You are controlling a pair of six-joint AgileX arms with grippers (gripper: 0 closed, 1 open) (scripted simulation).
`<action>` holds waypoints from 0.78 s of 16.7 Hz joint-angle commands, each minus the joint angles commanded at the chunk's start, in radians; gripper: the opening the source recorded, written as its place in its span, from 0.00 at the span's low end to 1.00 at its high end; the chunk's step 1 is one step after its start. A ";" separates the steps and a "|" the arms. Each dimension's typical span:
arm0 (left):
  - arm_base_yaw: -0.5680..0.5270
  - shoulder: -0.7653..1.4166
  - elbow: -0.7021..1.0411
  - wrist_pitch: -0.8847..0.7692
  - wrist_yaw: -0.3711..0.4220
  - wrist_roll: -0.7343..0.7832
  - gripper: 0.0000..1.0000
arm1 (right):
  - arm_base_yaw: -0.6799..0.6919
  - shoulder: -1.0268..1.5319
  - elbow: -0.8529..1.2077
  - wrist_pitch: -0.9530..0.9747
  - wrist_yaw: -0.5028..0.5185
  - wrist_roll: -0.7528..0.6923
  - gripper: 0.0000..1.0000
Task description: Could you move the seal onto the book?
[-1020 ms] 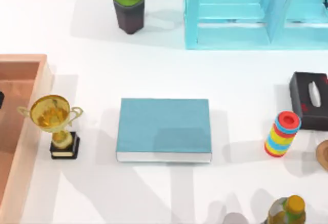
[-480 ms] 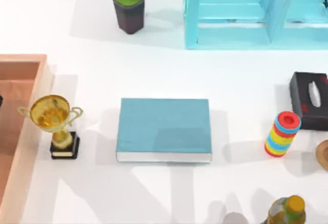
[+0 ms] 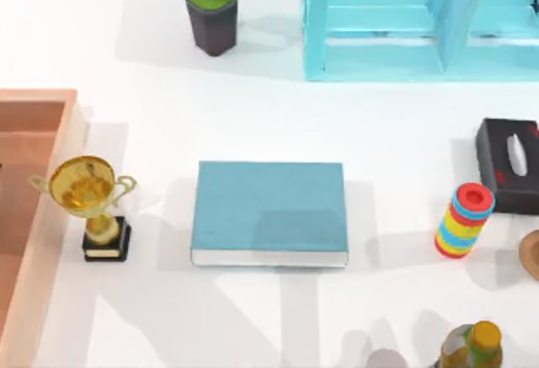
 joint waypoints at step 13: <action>-0.004 -0.001 0.003 -0.001 -0.002 -0.001 0.00 | 0.000 0.000 0.000 0.000 0.000 0.000 1.00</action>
